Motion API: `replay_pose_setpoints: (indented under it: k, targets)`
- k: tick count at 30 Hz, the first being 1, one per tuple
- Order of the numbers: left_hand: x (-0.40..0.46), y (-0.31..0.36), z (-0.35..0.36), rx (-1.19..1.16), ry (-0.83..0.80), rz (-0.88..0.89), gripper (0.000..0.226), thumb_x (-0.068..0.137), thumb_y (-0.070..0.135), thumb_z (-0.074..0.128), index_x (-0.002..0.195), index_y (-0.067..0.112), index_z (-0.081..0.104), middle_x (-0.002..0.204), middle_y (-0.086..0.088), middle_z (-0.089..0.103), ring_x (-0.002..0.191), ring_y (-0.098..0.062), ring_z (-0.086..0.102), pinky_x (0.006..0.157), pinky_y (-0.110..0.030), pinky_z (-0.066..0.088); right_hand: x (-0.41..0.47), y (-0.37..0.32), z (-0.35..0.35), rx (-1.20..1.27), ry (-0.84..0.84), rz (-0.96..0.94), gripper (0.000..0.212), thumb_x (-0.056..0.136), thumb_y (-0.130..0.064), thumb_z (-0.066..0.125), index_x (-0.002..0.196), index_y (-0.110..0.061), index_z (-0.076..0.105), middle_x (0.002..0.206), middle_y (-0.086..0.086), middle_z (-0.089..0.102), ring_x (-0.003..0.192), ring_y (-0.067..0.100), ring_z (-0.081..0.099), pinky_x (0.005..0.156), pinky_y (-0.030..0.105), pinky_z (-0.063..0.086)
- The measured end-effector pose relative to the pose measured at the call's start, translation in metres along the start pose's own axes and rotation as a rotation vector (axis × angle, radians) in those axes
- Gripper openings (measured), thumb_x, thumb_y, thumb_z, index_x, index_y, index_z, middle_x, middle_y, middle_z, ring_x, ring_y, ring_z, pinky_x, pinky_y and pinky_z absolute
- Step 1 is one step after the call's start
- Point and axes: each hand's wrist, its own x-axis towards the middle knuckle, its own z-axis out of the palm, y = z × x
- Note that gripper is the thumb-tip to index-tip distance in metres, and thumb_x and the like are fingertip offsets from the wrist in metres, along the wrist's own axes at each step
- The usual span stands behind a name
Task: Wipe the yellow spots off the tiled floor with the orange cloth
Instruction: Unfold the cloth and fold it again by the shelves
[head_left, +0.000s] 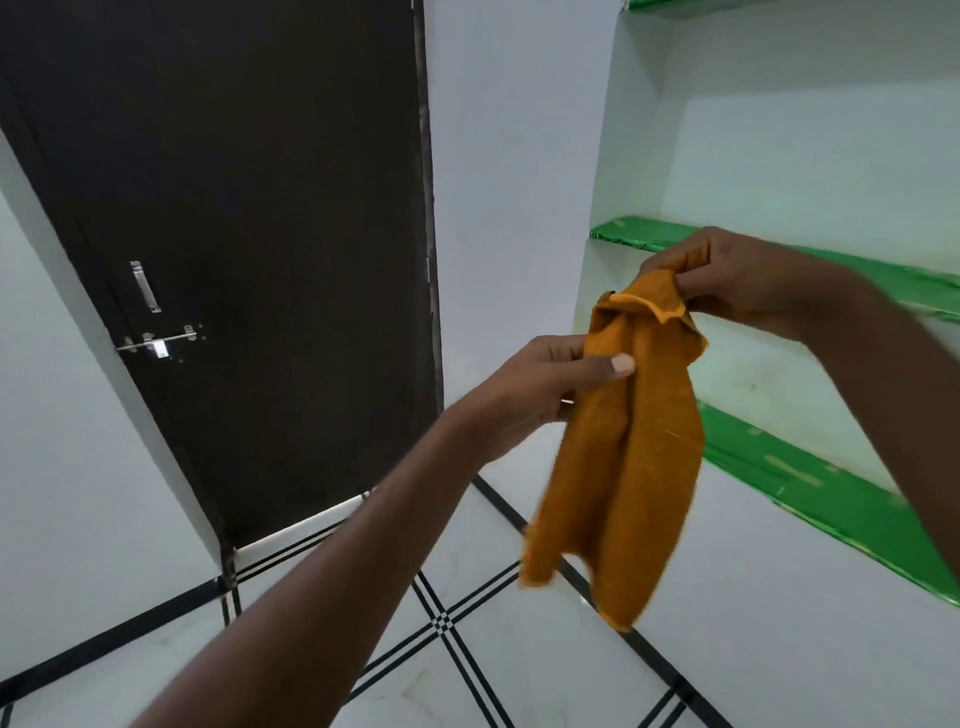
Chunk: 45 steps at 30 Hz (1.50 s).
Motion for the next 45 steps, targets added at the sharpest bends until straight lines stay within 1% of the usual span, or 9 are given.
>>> replay_pose_setpoints:
  k: [2, 6, 9, 14, 17, 24, 33, 37, 45]
  targets:
    - [-0.002, -0.001, 0.001, -0.061, 0.051, -0.088, 0.036, 0.098, 0.037, 0.058, 0.129, 0.02, 0.059, 0.125, -0.004, 0.069, 0.113, -0.028, 0.068, 0.095, -0.046, 0.056, 0.002, 0.01, 0.015, 0.006, 0.083, 0.045, 0.039, 0.099, -0.006, 0.056, 0.072, -0.024, 0.078, 0.076, -0.001, 0.073, 0.078, 0.013, 0.067, 0.077, 0.031, 0.055]
    - [-0.004, -0.008, -0.004, 0.02, 0.332, -0.17, 0.036, 0.094, 0.035, 0.065, 0.124, 0.017, 0.063, 0.12, -0.004, 0.07, 0.106, -0.027, 0.068, 0.087, -0.038, 0.058, 0.008, 0.026, 0.053, -0.173, 0.47, 0.213, 0.025, 0.095, -0.019, 0.07, 0.12, -0.019, 0.072, 0.113, 0.006, 0.075, 0.106, 0.026, 0.069, 0.095, 0.043, 0.056]
    - [-0.003, -0.013, -0.013, 0.001, 0.516, -0.227, 0.025, 0.093, 0.025, 0.068, 0.114, 0.011, 0.063, 0.118, -0.011, 0.068, 0.103, -0.03, 0.067, 0.078, -0.035, 0.06, -0.004, 0.026, 0.092, -0.266, 0.812, 0.219, 0.022, 0.09, -0.032, 0.077, 0.105, -0.017, 0.071, 0.094, 0.006, 0.077, 0.083, 0.023, 0.073, 0.083, 0.037, 0.058]
    - [-0.012, -0.002, -0.021, -0.168, 0.452, -0.188, 0.028, 0.102, 0.028, 0.05, 0.1, 0.008, 0.069, 0.1, -0.015, 0.075, 0.089, -0.027, 0.074, 0.064, -0.03, 0.061, -0.017, 0.012, 0.143, -0.153, 0.491, 0.203, 0.028, 0.087, -0.038, 0.079, 0.104, -0.016, 0.072, 0.092, 0.002, 0.074, 0.084, 0.022, 0.074, 0.081, 0.041, 0.063]
    - [-0.018, 0.008, -0.018, -0.286, 0.375, -0.182, 0.038, 0.104, 0.026, 0.037, 0.097, 0.006, 0.068, 0.095, -0.012, 0.075, 0.089, -0.025, 0.073, 0.066, -0.032, 0.062, -0.017, 0.003, 0.148, -0.215, 0.539, 0.188, 0.046, 0.08, -0.044, 0.083, 0.114, -0.016, 0.069, 0.096, 0.0, 0.07, 0.088, 0.021, 0.068, 0.08, 0.036, 0.059]
    - [-0.008, 0.021, -0.007, -0.167, 0.385, -0.096, 0.027, 0.099, -0.005, 0.044, 0.11, -0.01, 0.068, 0.106, -0.019, 0.073, 0.096, -0.028, 0.074, 0.074, -0.029, 0.061, -0.012, -0.011, 0.121, -0.276, 0.575, 0.102, 0.013, 0.092, -0.019, 0.071, 0.103, -0.014, 0.076, 0.093, 0.007, 0.077, 0.083, 0.024, 0.074, 0.076, 0.034, 0.062]
    - [0.027, 0.038, 0.01, 0.196, 0.458, -0.209, 0.072, 0.074, 0.073, 0.061, 0.119, 0.017, 0.067, 0.111, -0.001, 0.073, 0.102, -0.024, 0.07, 0.079, -0.033, 0.056, -0.016, 0.004, 0.054, 0.356, 0.585, 0.25, 0.024, 0.101, -0.021, 0.062, 0.117, -0.006, 0.07, 0.104, 0.017, 0.077, 0.091, 0.034, 0.077, 0.089, 0.051, 0.063]
    - [0.042, 0.036, 0.032, 0.31, 0.568, -0.104, 0.041, 0.083, 0.055, 0.07, 0.097, 0.017, 0.07, 0.094, 0.0, 0.074, 0.085, -0.017, 0.072, 0.058, -0.02, 0.052, -0.026, 0.008, 0.046, 0.478, 0.551, 0.274, 0.02, 0.102, -0.014, 0.059, 0.112, -0.001, 0.071, 0.097, 0.021, 0.078, 0.085, 0.035, 0.079, 0.085, 0.05, 0.064]
    - [0.064, 0.03, 0.057, 0.519, 0.69, 0.038, 0.028, 0.084, 0.035, 0.077, 0.102, 0.014, 0.076, 0.092, 0.001, 0.074, 0.082, -0.017, 0.072, 0.07, -0.025, 0.058, -0.04, 0.03, 0.032, 0.451, 0.617, 0.364, 0.019, 0.102, -0.015, 0.058, 0.107, 0.0, 0.067, 0.099, 0.025, 0.076, 0.086, 0.04, 0.078, 0.082, 0.052, 0.065]
